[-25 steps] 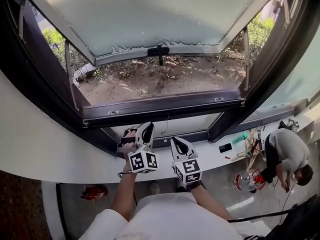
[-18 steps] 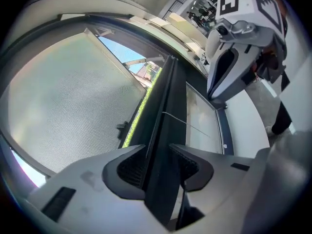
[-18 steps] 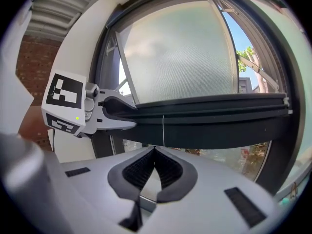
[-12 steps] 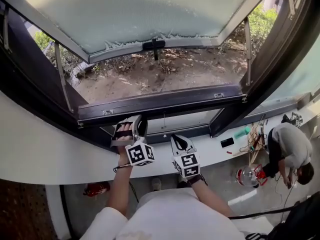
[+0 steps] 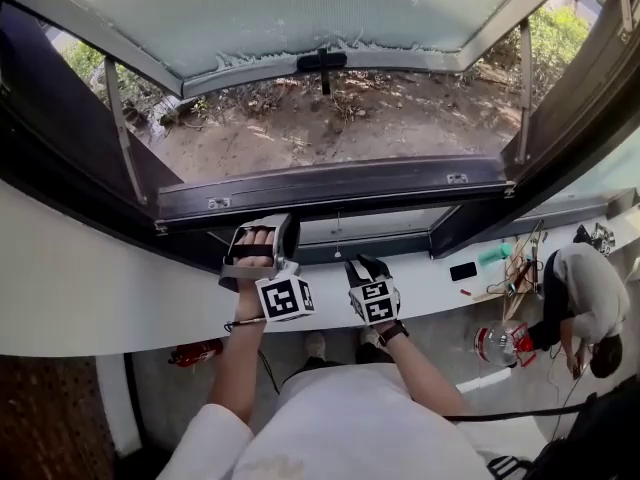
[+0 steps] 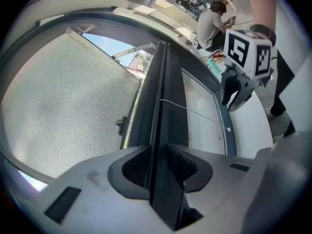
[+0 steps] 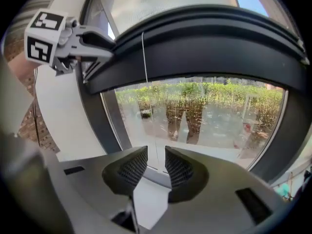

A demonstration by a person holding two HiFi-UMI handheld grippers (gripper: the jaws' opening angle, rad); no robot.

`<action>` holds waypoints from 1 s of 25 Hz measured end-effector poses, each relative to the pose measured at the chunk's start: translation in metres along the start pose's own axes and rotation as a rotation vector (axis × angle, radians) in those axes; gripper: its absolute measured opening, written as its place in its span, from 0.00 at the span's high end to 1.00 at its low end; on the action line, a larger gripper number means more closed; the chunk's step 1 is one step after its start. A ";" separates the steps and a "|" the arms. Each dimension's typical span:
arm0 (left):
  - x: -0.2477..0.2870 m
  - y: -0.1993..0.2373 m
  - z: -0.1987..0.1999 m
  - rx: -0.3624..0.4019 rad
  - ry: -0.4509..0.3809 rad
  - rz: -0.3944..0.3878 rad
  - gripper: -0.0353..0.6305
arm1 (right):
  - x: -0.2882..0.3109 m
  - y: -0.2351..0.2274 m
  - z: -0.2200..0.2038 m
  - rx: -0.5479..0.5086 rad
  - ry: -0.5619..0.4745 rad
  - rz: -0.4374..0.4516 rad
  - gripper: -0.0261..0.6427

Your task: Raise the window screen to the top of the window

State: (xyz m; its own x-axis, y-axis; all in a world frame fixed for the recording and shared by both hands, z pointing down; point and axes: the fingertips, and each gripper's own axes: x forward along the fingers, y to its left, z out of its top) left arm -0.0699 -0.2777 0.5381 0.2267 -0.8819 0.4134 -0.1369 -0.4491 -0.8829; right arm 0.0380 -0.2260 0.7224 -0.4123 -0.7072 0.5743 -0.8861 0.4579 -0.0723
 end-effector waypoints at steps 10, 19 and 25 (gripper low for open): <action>0.000 -0.001 0.000 -0.035 0.046 -0.012 0.78 | 0.096 -0.006 -0.053 -0.062 0.061 -0.015 0.82; 0.000 -0.002 0.000 -0.053 0.069 -0.011 0.79 | 0.150 -0.010 -0.090 -0.068 0.159 -0.019 0.82; 0.001 -0.001 -0.001 -0.060 0.069 -0.005 0.79 | 0.154 -0.001 -0.099 -0.067 0.186 0.009 0.96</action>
State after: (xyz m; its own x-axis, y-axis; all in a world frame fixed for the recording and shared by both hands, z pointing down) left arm -0.0707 -0.2786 0.5395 0.1605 -0.8863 0.4345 -0.1935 -0.4599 -0.8666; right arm -0.0039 -0.2821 0.8922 -0.3686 -0.5939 0.7151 -0.8637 0.5033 -0.0272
